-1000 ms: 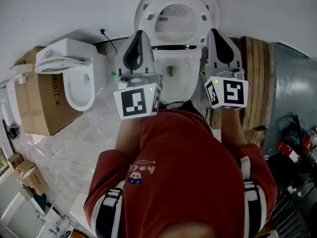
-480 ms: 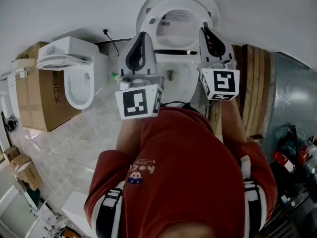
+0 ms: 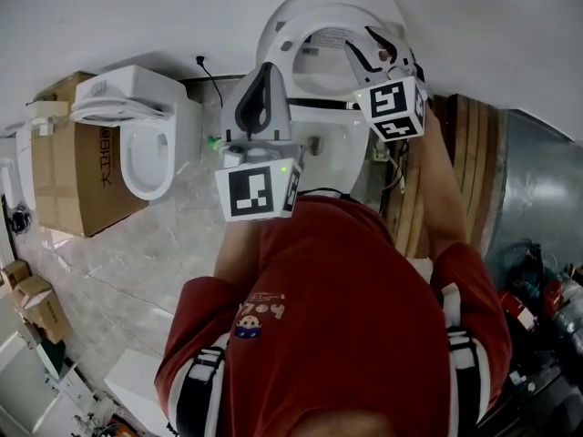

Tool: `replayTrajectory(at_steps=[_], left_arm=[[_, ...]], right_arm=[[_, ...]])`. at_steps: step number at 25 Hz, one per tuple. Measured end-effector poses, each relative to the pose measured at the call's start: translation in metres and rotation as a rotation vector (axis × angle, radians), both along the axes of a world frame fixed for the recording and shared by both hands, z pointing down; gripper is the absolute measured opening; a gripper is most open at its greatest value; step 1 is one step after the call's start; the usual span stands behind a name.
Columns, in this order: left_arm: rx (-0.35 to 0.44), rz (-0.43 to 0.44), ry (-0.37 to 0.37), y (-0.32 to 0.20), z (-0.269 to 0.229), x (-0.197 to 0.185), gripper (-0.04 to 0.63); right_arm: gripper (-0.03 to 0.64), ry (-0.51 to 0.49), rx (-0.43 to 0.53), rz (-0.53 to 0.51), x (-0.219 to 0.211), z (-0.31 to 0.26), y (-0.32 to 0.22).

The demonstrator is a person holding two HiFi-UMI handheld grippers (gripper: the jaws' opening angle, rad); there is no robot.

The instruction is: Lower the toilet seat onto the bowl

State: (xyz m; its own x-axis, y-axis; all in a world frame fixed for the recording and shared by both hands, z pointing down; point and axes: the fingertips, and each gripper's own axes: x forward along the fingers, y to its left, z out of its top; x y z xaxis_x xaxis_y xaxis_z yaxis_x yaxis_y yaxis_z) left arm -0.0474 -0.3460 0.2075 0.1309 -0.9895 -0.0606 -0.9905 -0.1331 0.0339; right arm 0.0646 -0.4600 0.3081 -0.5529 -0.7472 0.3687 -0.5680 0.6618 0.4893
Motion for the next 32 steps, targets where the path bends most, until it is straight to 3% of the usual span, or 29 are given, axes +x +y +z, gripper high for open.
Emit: replayTrajectory(at_steps=[9,14,18,32], left_arm=[[-0.003,-0.014,-0.012,0.001,-0.001,0.0,0.009],[-0.003,-0.014,-0.018,0.003,-0.001,0.002,0.009],[0.003,-0.013,-0.022,0.005,-0.004,0.001,0.009],[0.012,-0.005,-0.012,0.012,-0.009,-0.005,0.009]], right_arm=[[0.237,0.319,0.051,-0.043,-0.022,0.037,-0.05],[0.252,0.54,0.076,-0.05,-0.025,0.063,-0.07],[0.255,0.662,0.074,-0.052,-0.027,0.077,-0.081],[0.253,0.693,0.091,-0.05,-0.031,0.079,-0.079]])
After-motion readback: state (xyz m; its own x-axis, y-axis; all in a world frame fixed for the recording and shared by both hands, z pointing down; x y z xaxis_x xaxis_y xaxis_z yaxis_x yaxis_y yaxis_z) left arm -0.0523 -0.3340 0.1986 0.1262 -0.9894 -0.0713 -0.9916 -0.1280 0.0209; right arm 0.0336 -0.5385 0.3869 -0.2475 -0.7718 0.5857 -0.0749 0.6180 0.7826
